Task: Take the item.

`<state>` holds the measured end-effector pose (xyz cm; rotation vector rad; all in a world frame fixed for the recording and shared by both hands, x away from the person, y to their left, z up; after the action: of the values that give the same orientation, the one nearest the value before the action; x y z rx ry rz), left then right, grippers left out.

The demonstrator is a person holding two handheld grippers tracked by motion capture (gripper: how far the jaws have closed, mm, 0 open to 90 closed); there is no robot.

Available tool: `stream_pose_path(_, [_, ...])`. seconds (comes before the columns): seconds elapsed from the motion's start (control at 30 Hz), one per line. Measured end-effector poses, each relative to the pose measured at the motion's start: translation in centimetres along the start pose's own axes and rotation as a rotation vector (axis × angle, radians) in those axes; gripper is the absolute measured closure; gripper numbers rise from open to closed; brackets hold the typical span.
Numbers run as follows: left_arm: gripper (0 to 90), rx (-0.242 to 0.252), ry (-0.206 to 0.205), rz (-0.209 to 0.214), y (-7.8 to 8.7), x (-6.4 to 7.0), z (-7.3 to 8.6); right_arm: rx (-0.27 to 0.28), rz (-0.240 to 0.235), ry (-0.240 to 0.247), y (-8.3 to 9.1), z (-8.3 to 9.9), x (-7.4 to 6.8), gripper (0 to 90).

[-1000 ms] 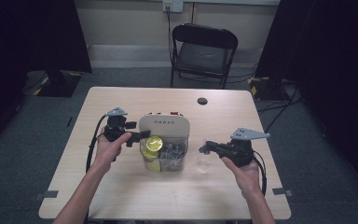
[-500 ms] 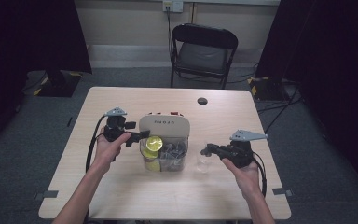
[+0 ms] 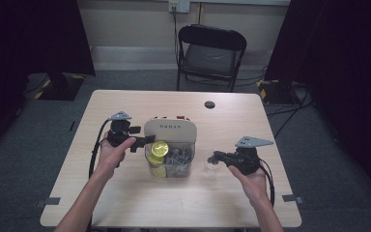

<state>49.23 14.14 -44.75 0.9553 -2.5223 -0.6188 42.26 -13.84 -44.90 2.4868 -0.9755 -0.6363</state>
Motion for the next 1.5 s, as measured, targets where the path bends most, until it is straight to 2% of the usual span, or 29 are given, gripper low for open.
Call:
stream_pose_path(0.43, [16.0,-0.004,0.000,0.002,0.0,0.0,0.1,-0.027,0.005,-0.003,-0.4,0.7,0.3,90.0])
stream_pose_path(0.93, [16.0,-0.008,0.000,0.007,-0.2,0.0,0.1,-0.017,0.005,-0.011,-0.1,0.6,0.4,82.2])
stream_pose_path(1.3, [16.0,-0.013,-0.005,0.007,-0.2,0.0,0.1,0.015,0.039,-0.030,1.1,0.3,1.1,76.8])
stream_pose_path(1.5, [16.2,-0.010,0.001,0.001,0.1,-0.1,0.1,0.018,0.066,-0.041,2.2,0.9,1.9,75.3])
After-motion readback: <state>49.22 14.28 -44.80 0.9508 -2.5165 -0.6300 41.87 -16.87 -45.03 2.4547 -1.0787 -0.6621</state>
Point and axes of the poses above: each handheld gripper's, and its own axes: y roughly backward along the jaws, z roughly out of its underside, x roughly to its right, the point moved 9 cm from there along -y, roughly forward along the jaws, and after that the axes turned 6 degrees about -y, right-handed, at the moved point
